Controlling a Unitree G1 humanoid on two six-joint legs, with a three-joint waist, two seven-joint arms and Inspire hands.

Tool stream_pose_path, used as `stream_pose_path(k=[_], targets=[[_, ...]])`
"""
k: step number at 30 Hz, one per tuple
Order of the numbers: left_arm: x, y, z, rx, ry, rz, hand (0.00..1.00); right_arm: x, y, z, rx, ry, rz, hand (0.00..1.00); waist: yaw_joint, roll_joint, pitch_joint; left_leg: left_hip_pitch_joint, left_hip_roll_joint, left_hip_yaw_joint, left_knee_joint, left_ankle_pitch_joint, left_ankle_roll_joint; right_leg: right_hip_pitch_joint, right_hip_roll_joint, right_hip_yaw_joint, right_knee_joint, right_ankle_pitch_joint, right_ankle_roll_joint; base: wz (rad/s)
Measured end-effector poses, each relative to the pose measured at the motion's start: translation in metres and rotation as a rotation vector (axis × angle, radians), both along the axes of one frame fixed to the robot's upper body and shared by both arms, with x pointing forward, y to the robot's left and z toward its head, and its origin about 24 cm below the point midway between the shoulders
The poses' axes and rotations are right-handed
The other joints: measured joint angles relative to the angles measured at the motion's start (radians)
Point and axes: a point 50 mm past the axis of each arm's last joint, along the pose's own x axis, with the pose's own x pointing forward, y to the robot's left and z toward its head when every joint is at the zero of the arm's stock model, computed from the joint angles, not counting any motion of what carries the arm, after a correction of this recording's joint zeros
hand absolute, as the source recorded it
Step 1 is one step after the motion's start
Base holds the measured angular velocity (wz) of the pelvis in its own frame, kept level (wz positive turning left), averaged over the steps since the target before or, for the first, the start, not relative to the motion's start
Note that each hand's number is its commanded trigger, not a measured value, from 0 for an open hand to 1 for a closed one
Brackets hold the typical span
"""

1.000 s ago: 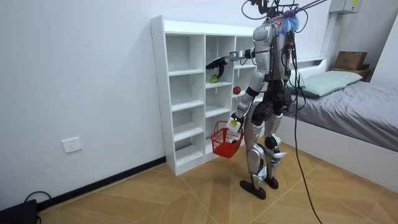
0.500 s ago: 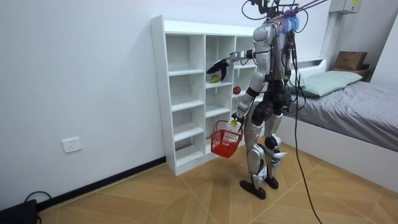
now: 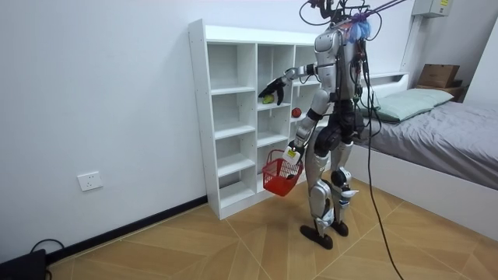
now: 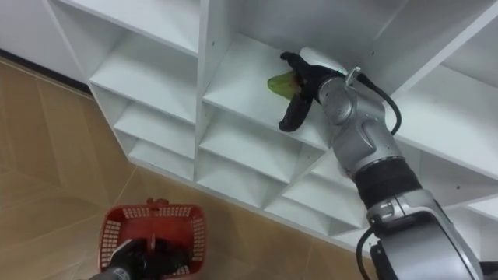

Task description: Collect fruits from the closet

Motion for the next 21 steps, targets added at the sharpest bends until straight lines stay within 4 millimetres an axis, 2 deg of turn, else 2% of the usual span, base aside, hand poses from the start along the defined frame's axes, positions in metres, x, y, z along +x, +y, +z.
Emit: stream_pose_path(k=[5,16,21], targets=[[-0.0024,0.0011,-0.0009,0.0,0.006,0.005,1.0,0.0016,-0.003,0.0011,-0.044,-0.026,-0.018,0.0,0.021,-0.003,0.0022,0.001,0.0,0.0,-0.005,0.0,0.0,-0.001,0.001,-0.002,0.0,0.0,0.0,0.01],[-0.0054,0.0028,-0.0021,0.003,0.016,0.007,1.0,0.0087,-0.0081,0.0025,-0.059,-0.027,-0.057,0.0,0.022,-0.006,0.0099,-0.016,-0.001,-0.006,0.012,0.0,0.0,-0.005,-0.004,-0.036,0.0,0.001,-0.001,0.01],[-0.005,0.0028,-0.0019,0.003,0.015,0.008,1.0,0.0087,-0.0099,0.0008,-0.063,-0.036,-0.071,0.0,0.023,-0.007,0.0104,-0.022,-0.001,-0.007,0.016,0.0,0.0,-0.006,-0.005,-0.044,0.001,0.003,-0.003,0.0]])
